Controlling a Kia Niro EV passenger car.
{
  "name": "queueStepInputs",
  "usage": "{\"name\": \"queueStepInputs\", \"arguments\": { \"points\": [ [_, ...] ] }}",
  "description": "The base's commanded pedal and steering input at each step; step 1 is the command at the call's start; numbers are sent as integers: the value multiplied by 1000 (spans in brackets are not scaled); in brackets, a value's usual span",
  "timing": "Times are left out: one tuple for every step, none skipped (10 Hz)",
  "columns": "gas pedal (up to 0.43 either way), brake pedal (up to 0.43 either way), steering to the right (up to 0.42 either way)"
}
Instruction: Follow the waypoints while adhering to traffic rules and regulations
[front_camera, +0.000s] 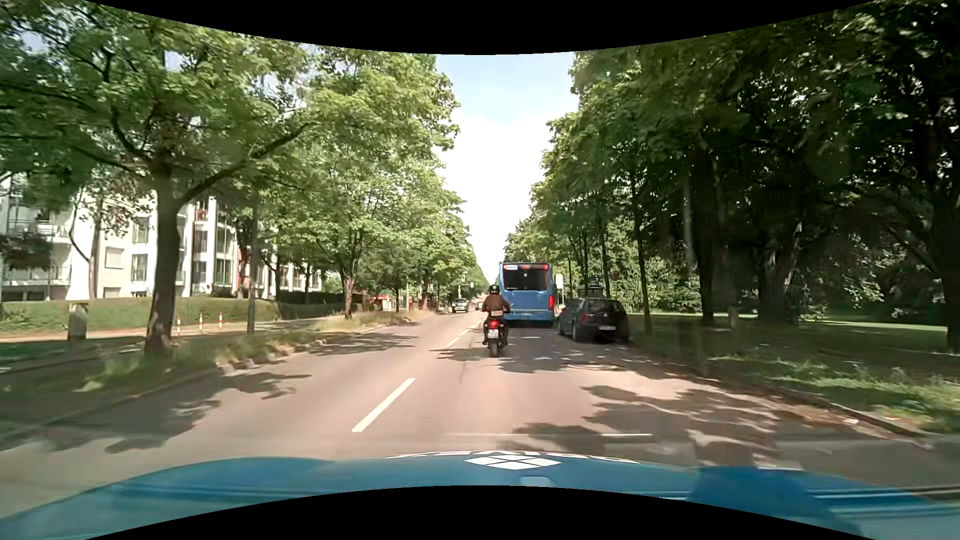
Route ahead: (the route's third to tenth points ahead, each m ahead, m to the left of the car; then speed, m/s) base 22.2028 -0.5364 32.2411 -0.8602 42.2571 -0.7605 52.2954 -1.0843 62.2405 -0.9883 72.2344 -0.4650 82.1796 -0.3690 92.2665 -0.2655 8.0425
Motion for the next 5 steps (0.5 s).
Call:
{"name": "queueStepInputs", "arguments": {
  "points": [
    [0,165,2],
    [0,165,2],
    [0,171,2],
    [0,177,3],
    [0,177,3]
  ]
}}
